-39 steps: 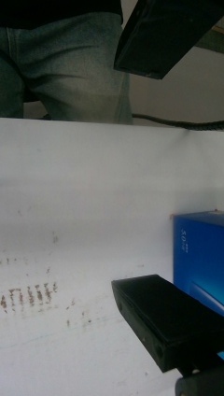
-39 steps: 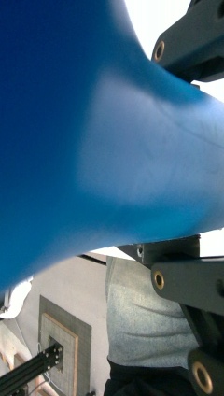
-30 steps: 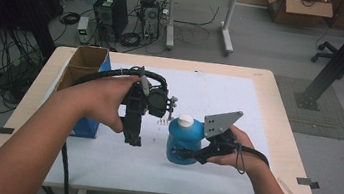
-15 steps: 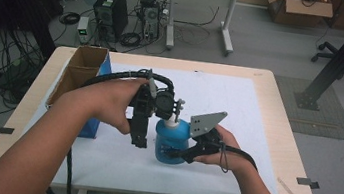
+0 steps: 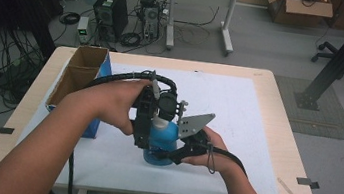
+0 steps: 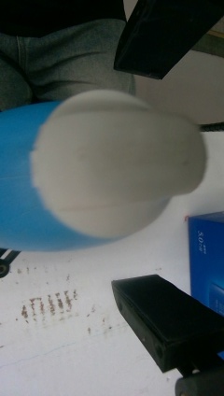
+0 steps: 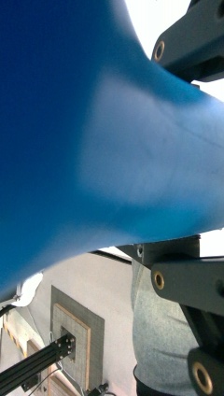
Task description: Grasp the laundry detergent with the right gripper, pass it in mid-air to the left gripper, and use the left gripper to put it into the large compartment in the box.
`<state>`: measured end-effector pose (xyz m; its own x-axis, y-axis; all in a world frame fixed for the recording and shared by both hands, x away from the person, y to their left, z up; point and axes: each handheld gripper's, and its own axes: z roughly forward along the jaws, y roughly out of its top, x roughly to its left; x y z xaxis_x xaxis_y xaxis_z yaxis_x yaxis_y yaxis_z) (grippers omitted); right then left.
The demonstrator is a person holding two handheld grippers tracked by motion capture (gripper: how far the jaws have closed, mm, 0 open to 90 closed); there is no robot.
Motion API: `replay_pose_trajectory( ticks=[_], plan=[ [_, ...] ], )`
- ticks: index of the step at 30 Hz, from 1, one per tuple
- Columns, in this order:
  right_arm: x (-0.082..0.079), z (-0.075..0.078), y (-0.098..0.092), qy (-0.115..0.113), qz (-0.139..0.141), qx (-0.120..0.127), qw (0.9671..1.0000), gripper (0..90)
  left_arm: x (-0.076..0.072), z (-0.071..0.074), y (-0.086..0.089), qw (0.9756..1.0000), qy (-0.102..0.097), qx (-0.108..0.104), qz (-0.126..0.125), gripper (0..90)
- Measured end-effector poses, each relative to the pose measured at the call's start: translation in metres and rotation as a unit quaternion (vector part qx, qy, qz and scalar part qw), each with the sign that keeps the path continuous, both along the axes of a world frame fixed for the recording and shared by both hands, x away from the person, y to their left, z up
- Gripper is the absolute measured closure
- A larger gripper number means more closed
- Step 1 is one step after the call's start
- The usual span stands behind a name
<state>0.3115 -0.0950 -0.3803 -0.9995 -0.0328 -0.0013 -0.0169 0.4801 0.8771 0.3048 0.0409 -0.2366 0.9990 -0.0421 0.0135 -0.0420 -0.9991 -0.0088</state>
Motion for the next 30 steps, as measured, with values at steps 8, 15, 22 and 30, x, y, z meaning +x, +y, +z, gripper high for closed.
replay_pose_trajectory(
  ticks=[8, 15, 22, 30],
  plan=[
    [0.001, 0.001, 0.01, -0.004, 0.0, 0.008, 1.0, 45.3, 0.0, -0.003, -0.002, 1.0, 0.001, -0.003, 0.001, 0.2],
    [0.0, 0.001, 0.017, -0.002, 0.002, 0.011, 0.9999, 45.2, 0.001, -0.005, -0.002, 1.0, 0.003, -0.001, 0.0, 0.2],
    [0.0, 0.002, 0.021, -0.003, 0.004, 0.012, 0.9999, 45.2, 0.0, -0.006, -0.002, 1.0, 0.001, -0.001, 0.003, 0.2],
    [0.0, 0.004, 0.022, -0.002, 0.002, 0.014, 0.9999, 45.1, 0.001, -0.008, -0.003, 1.0, -0.002, 0.001, 0.001, 0.3]
  ],
)
